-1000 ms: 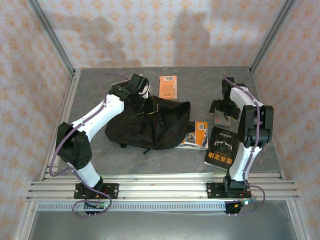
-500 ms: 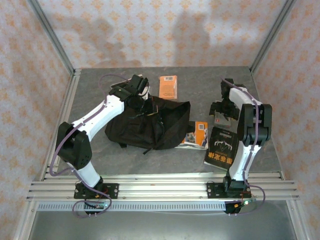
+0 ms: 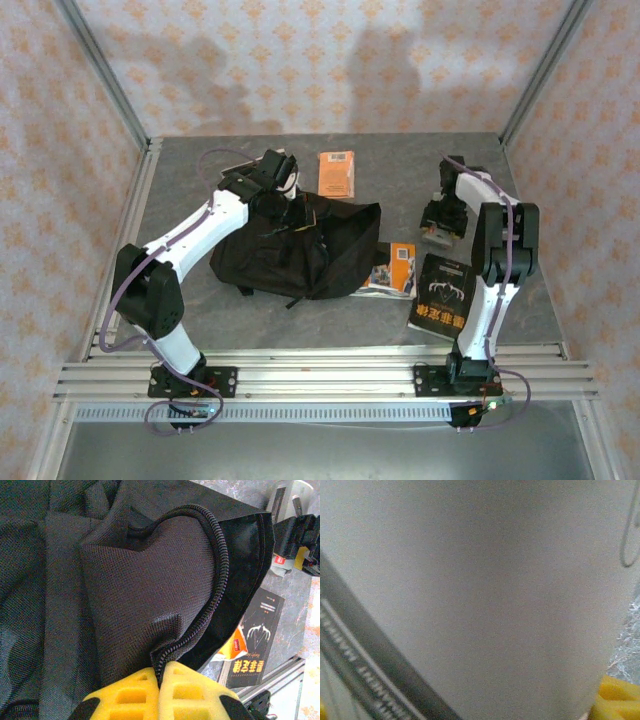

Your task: Pack the student bag

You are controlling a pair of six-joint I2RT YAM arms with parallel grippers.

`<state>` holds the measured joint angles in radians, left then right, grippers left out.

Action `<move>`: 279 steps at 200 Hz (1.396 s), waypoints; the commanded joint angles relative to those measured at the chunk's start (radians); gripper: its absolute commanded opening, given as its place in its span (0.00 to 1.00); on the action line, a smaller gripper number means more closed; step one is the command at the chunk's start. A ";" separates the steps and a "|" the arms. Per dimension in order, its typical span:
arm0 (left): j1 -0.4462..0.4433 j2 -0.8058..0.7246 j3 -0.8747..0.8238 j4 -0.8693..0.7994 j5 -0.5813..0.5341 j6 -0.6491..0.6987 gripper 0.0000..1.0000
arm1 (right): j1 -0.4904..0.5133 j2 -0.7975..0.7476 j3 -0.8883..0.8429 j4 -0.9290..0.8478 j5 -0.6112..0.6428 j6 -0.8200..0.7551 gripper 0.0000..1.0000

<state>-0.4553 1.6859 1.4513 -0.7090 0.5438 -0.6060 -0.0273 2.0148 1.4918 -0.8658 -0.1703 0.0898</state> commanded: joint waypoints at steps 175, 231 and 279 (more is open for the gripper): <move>0.044 -0.069 0.276 -0.134 -0.079 -0.011 0.00 | 0.512 -0.374 0.028 0.128 -0.321 0.475 0.68; 0.044 -0.137 0.347 -0.106 -0.185 -0.088 0.00 | 0.601 -0.318 -0.049 0.277 -0.336 0.650 0.66; 0.044 -0.127 0.400 -0.144 -0.237 -0.078 0.00 | 0.698 -0.256 -0.008 0.249 -0.394 0.542 0.67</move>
<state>-0.4225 1.5749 1.7981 -0.8669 0.3679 -0.6746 0.6193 1.7306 1.4521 -0.6422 -0.5091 0.6792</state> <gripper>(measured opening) 0.043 0.670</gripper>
